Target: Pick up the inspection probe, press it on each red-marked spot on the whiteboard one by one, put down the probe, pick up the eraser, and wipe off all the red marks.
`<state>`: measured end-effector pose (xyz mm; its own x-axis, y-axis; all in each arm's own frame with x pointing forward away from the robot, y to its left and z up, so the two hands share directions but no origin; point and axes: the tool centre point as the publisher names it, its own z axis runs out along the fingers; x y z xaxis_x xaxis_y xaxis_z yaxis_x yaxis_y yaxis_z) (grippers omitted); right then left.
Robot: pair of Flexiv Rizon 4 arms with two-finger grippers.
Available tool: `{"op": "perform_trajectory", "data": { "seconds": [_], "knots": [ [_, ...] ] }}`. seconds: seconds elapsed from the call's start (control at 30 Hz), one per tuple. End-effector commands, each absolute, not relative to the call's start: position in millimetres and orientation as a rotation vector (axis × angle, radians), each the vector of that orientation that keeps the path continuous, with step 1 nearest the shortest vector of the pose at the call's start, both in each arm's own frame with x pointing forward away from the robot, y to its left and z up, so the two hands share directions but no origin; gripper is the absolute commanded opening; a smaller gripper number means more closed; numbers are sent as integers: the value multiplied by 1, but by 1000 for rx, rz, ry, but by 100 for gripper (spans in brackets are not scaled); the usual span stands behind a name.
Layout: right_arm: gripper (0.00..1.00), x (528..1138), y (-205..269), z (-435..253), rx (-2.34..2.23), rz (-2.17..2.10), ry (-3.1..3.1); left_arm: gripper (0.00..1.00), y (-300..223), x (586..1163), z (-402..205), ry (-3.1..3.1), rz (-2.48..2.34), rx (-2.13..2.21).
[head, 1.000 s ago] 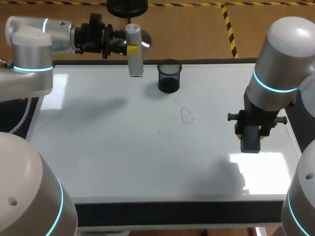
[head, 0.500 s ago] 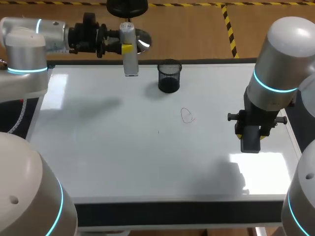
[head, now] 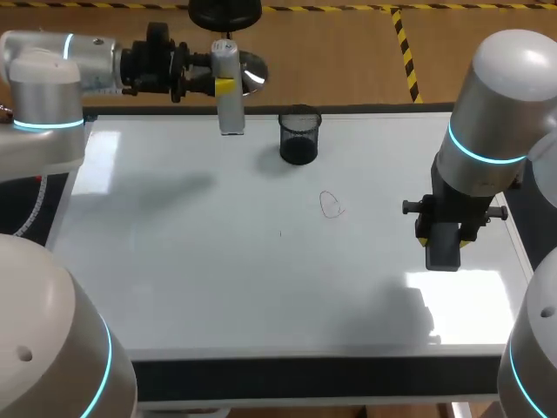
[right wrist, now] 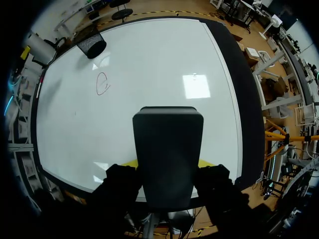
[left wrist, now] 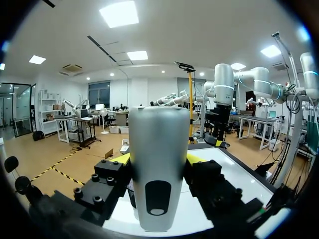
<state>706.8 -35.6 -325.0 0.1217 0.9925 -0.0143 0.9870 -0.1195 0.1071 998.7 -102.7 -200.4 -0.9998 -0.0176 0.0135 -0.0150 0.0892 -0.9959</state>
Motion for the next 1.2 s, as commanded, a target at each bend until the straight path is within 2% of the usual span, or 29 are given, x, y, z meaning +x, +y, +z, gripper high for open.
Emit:
{"op": "perform_trajectory", "data": {
  "seconds": [0.03, 0.8, 1.2],
  "knots": [
    [0, 705, -38, -324, 2283, 98, 2024, 0, -103, 999, -199, 2319, -2118, -34],
    [0, 777, -45, -333, 2190, 109, 2179, 0, -103, 999, -199, 2319, -2118, -34],
    [0, 806, -22, -334, 2145, 104, 2238, 0, -103, 999, -199, 2319, -2118, -34]
  ]
}}
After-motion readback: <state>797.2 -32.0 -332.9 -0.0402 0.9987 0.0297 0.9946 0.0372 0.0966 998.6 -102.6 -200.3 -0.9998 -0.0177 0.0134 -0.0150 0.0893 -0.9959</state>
